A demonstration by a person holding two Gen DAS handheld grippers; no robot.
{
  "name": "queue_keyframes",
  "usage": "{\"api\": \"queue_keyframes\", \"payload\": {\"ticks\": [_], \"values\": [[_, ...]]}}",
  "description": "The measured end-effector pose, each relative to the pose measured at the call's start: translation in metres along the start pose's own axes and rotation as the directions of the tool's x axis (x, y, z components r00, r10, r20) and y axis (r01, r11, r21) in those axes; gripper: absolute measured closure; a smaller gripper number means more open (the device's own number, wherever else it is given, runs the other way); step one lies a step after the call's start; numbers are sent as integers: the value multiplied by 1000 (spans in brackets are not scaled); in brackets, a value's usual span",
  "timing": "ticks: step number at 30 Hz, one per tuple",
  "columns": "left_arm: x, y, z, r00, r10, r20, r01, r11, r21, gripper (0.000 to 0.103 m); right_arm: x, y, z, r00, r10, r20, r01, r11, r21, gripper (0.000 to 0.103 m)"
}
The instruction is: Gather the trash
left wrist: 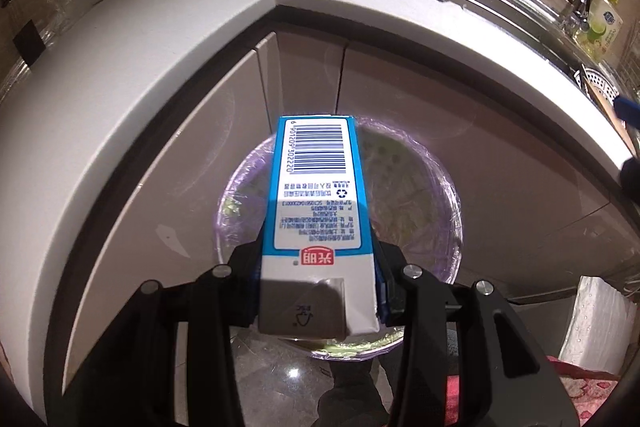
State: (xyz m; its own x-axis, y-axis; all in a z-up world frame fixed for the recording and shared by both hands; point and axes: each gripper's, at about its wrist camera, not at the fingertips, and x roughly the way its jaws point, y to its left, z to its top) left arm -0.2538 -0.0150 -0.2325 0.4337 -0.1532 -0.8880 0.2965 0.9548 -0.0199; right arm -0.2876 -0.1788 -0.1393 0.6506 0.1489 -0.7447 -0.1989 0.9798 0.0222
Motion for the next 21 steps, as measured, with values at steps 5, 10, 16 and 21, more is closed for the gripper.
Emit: {"api": "queue_keyframes", "payload": {"ticks": [5, 10, 16, 21], "values": [[38, -15, -2, 996, -29, -85, 31, 999, 19, 62, -11, -26, 12, 1000, -15, 26, 13, 999, 50, 2], [62, -19, -3, 986, -69, -152, 70, 998, 4, 52, -11, -39, 20, 999, -22, 24, 20, 998, 64, 2], [54, -21, 10, 994, -40, -105, 41, 999, 6, 22, -2, -45, 28, 1000, -4, 17, 3, 998, 63, 2], [30, -23, 36, 998, -45, -44, 45, 999, -7, 16, -1, -52, 39, 999, 31, 38, -33, 997, 74, 2]]}}
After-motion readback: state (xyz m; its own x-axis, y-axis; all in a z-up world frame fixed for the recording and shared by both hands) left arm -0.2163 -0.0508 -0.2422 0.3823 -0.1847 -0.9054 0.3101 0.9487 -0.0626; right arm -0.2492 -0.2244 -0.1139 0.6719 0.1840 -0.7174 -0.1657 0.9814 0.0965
